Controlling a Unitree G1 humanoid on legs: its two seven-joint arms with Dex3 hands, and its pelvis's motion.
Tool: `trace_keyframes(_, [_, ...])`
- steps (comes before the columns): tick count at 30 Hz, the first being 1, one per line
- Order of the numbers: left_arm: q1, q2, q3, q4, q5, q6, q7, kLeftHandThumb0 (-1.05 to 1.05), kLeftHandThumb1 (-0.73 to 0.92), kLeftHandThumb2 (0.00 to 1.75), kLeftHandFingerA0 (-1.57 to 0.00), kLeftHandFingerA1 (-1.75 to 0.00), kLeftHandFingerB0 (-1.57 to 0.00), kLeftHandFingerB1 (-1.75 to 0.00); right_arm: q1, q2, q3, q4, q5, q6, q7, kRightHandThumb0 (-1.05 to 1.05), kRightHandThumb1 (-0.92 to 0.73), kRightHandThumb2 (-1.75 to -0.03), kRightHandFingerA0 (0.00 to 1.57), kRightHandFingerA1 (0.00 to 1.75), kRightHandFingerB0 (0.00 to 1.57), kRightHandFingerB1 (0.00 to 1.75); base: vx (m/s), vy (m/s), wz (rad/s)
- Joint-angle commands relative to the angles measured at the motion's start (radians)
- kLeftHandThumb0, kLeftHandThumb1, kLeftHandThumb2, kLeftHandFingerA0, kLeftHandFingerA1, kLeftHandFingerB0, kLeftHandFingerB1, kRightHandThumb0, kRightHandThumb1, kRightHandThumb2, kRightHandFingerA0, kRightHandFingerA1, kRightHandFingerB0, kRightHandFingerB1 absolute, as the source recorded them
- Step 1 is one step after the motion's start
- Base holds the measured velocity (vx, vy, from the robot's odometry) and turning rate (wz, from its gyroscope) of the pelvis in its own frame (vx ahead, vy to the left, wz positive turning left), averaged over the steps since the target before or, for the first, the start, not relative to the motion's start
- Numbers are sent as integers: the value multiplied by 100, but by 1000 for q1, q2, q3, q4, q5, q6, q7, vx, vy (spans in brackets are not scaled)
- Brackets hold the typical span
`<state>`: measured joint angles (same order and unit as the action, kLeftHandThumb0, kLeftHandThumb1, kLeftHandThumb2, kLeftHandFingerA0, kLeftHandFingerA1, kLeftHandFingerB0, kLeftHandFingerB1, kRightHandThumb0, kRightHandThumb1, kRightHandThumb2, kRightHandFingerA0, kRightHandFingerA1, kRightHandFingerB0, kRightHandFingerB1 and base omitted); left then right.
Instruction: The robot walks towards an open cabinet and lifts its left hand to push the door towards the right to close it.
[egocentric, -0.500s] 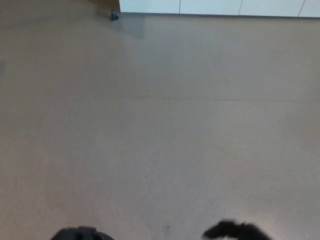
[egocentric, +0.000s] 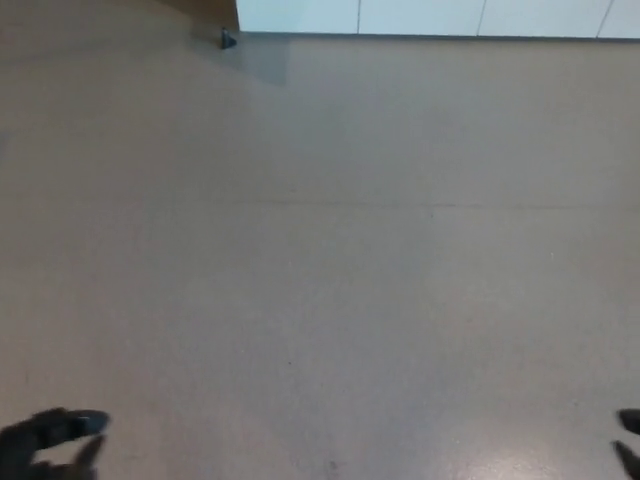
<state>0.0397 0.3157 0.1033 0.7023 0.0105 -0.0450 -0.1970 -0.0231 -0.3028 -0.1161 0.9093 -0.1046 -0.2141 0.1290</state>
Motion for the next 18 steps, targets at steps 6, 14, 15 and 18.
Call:
trace_keyframes(6, [-31, 28, 152, 147, -114, -152, -93, -63, 78, 63, -44, -43, -39, -36, -45, -1, -90, 102, 103, -135, 73, -67, -82, -64, 28, 35, 22, 31, 151, 127, -11])
trace_keyframes(14, [-29, 29, 160, 155, -112, -174, -95, -62, 77, 63, -45, -43, -39, -36, -62, -6, -68, 137, 83, -158, 60, -66, -81, -64, 29, 35, 21, 31, 187, -29, 9])
trace_keyframes(15, [-25, 29, 159, 154, -111, -176, -91, -63, 78, 63, -45, -42, -40, -36, -64, -9, -64, 146, 77, -162, 55, -68, -81, -64, 30, 36, 22, 31, 212, -162, 18])
trace_keyframes(18, [-24, 31, 160, 155, -111, -172, -86, -63, 78, 64, -45, -42, -40, -36, -69, -11, -60, 159, 75, -171, 50, -68, -81, -64, 30, 36, 22, 31, 219, -226, 31])
